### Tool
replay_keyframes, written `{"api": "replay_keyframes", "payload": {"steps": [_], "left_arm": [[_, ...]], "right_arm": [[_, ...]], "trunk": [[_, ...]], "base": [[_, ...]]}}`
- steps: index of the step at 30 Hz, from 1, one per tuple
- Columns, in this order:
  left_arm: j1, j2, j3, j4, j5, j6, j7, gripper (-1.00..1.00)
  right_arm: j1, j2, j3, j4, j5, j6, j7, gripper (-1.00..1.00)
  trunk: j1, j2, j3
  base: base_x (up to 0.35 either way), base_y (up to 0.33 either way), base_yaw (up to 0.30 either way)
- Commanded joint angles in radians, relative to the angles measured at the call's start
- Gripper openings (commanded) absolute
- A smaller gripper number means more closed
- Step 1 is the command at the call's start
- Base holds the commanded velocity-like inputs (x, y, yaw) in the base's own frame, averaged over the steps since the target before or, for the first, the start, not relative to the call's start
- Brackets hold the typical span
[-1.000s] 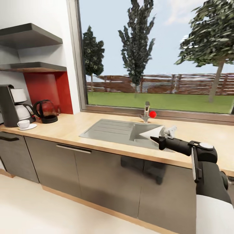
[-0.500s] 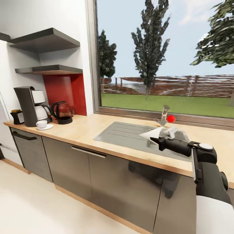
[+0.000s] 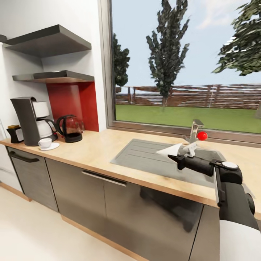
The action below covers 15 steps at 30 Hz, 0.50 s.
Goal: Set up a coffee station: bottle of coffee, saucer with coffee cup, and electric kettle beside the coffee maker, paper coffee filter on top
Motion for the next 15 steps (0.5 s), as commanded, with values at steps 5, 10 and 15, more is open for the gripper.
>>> {"api": "replay_keyframes", "payload": {"steps": [5, 10, 15], "left_arm": [[-0.001, -0.001, -0.007, 0.003, 0.008, -0.005, -0.001, 1.0], [-0.001, -0.001, -0.007, 0.003, 0.008, -0.005, -0.001, 1.0], [-0.001, -0.001, -0.007, 0.003, 0.008, -0.005, -0.001, 1.0]], "right_arm": [[-0.001, 0.0, -0.001, -0.001, 0.005, 0.01, 0.007, -1.0], [-0.001, 0.0, -0.001, -0.002, 0.005, 0.01, 0.007, -1.0], [-0.001, 0.0, 0.0, -0.001, 0.005, 0.01, 0.009, -1.0]], "trunk": [[0.0, -0.001, 0.002], [0.0, -0.001, 0.004], [0.0, -0.001, 0.007]], "base": [[0.139, 0.239, -0.157], [0.013, 0.26, -0.159], [0.0, 0.262, -0.134]]}}
